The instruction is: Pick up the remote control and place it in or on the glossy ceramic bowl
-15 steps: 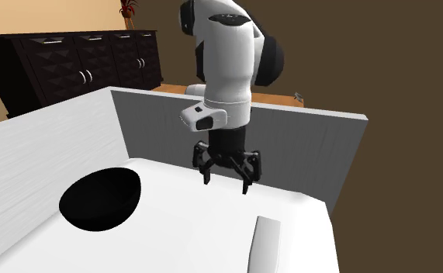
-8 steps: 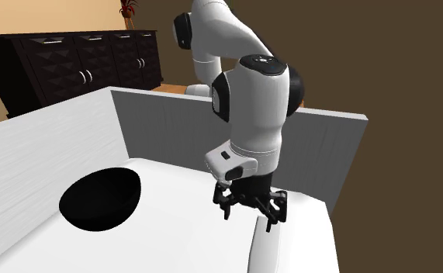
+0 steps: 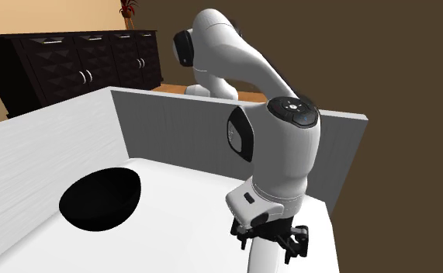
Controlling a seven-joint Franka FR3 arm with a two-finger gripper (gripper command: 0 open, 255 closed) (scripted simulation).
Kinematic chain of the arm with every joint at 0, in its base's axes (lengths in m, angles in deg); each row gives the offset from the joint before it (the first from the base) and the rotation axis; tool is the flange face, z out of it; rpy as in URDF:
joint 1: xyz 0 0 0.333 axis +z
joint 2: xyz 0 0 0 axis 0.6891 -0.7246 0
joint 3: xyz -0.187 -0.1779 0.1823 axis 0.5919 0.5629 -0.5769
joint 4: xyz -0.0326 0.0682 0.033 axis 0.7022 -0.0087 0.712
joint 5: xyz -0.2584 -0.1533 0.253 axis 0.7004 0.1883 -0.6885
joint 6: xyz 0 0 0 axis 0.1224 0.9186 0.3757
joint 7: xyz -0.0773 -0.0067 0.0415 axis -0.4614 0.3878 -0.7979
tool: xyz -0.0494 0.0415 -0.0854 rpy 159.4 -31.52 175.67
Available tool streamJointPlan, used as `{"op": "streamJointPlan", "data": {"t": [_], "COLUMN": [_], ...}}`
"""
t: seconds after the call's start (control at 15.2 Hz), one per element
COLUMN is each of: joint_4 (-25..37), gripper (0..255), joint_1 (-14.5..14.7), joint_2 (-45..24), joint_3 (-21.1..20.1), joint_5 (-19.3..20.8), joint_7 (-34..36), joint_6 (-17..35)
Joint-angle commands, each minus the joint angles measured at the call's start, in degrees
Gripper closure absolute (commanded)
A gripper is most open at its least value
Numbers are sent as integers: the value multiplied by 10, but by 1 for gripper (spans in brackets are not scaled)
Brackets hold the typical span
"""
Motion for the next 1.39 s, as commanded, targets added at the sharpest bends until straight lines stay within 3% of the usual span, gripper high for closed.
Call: {"op": "streamJointPlan", "data": {"t": [0.0,0.66,0.73,1.32], "joint_4": [-8,-15,-15,-15], "gripper": [0,0,255,255], "joint_1": [1,2,2,2], "joint_2": [-6,-14,-14,-14], "joint_3": [1,4,4,4], "joint_5": [3,7,7,7], "joint_7": [3,5,5,5], "joint_6": [13,29,29,29]}}
